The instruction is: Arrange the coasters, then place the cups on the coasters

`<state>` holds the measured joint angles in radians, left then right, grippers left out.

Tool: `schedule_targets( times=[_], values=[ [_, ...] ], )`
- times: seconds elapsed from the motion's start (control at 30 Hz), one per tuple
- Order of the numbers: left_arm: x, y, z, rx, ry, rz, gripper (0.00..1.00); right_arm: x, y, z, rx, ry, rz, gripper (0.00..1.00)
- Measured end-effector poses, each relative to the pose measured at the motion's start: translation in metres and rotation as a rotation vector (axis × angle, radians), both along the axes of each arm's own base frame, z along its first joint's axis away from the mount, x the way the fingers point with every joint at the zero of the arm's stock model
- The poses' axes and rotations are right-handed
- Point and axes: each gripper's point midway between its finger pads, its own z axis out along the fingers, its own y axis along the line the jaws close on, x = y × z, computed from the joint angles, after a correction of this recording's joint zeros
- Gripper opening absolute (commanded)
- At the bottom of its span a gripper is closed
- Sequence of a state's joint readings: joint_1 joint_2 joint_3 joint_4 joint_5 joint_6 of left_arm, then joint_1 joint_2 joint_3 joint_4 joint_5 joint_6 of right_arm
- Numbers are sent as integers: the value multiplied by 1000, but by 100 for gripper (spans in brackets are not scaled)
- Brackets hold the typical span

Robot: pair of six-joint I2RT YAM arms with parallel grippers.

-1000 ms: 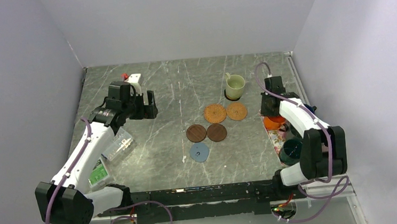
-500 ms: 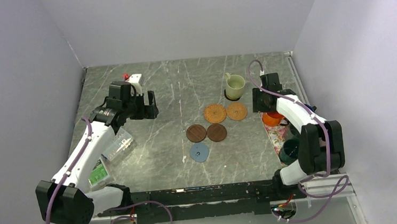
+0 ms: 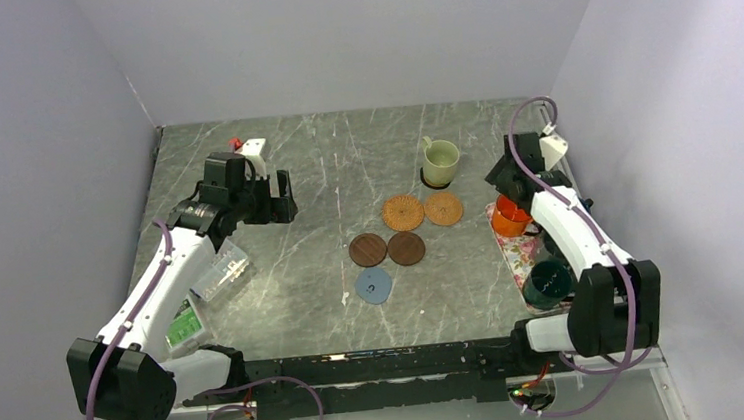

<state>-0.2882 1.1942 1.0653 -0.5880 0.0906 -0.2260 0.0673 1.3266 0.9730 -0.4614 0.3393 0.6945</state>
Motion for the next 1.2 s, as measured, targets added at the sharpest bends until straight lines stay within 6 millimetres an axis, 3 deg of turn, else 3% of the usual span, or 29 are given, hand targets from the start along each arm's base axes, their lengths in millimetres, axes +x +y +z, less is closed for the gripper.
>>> schedule_targets(
  times=[0.3, 0.43, 0.73, 1.0, 1.1, 1.2],
  values=[
    [0, 0, 0, -2, 1, -2, 93, 0, -37, -2, 88, -59, -315, 63],
    [0, -1, -1, -2, 4, -2, 93, 0, -49, -21, 109, -20, -387, 62],
    [1, -1, -6, 2, 18, -2, 93, 3, -53, -56, 114, 69, -425, 57],
    [2, -1, -9, 6, 28, -1, 93, 22, -49, -75, 108, 140, -358, 26],
    [2, -1, -10, 8, 32, -1, 93, 24, -45, -76, 115, 153, -318, 7],
    [2, -1, -11, 8, 34, -1, 93, 22, -33, -71, 115, 167, -241, 0]
  ],
)
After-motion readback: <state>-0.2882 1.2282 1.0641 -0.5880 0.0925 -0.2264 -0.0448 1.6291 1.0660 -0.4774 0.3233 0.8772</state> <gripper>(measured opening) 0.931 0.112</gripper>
